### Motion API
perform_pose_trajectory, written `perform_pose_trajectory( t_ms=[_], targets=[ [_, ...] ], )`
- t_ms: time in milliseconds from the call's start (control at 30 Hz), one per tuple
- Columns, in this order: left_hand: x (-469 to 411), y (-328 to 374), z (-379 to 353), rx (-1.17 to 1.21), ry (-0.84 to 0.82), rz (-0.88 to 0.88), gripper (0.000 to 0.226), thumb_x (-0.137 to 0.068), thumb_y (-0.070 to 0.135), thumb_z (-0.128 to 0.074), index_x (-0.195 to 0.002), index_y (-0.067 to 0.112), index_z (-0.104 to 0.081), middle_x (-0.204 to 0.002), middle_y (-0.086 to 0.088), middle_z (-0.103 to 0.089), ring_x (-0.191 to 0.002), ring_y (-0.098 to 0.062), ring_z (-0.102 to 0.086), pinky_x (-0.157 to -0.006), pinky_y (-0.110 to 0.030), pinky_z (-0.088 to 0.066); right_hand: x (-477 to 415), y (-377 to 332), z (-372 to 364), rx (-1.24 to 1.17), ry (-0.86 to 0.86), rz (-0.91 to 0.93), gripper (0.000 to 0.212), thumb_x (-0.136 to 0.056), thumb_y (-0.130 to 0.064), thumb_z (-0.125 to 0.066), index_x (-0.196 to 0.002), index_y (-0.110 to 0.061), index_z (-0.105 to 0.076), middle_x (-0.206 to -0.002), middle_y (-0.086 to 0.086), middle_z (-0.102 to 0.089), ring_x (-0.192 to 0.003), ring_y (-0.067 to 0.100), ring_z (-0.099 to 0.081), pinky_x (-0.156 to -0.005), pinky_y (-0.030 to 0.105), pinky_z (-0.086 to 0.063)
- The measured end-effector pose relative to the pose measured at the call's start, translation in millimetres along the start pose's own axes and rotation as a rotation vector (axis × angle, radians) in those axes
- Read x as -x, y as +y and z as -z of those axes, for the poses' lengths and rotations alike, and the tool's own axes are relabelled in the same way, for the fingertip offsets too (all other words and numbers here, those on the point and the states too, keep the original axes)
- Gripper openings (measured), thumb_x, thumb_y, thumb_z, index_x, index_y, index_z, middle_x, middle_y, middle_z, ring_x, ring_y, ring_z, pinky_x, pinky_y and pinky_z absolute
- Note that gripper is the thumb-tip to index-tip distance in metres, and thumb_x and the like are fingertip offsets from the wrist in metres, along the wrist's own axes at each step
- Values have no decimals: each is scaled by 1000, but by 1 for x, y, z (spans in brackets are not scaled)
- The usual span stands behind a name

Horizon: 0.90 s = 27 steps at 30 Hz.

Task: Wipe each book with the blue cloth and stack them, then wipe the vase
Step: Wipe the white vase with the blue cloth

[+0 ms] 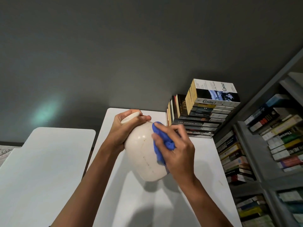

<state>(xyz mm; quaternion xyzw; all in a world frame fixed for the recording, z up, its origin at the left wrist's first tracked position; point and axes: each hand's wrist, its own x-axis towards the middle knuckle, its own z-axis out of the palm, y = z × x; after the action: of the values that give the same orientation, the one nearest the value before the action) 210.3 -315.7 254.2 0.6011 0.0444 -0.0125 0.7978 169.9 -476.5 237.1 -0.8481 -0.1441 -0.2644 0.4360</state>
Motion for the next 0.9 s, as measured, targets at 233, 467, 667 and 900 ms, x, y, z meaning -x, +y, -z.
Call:
perform_pose_trajectory(
  t_ms=[233,467,667,900],
  targets=[
    [2,-1,-1,-46,-23,26,24,-75,5,-77,-65,12,-56,-64,1,-63,-63,-15,-60,-59,-22,-49,-11,17,2,-48,-41,-8,24,-90,-34,-63,-113,-30,-70,-90,-6,-50,-80,9,-56,-66,38,-50],
    [1,5,-5,-64,-17,47,44,-82,-4,-70,-49,21,-54,-52,8,-56,-49,-8,-54,-50,-17,-43,3,12,12,-12,-100,152,22,-90,-36,-63,-109,-28,-72,-89,-4,-53,-77,12,-57,-66,33,-51],
    [3,9,-8,-29,-64,124,12,-78,10,-75,-71,9,-65,-81,-9,-74,-69,-16,-68,-65,-24,-55,-13,5,9,-61,-41,40,20,-91,-30,-62,-107,-26,-73,-88,-5,-50,-78,8,-55,-66,34,-50],
    [4,11,-7,-108,-59,161,28,-61,24,-82,-75,11,-62,-82,-10,-75,-72,-17,-69,-68,-24,-56,-18,12,20,3,-146,74,21,-91,-36,-61,-105,-28,-73,-86,-6,-53,-75,11,-57,-64,36,-50]
  ],
)
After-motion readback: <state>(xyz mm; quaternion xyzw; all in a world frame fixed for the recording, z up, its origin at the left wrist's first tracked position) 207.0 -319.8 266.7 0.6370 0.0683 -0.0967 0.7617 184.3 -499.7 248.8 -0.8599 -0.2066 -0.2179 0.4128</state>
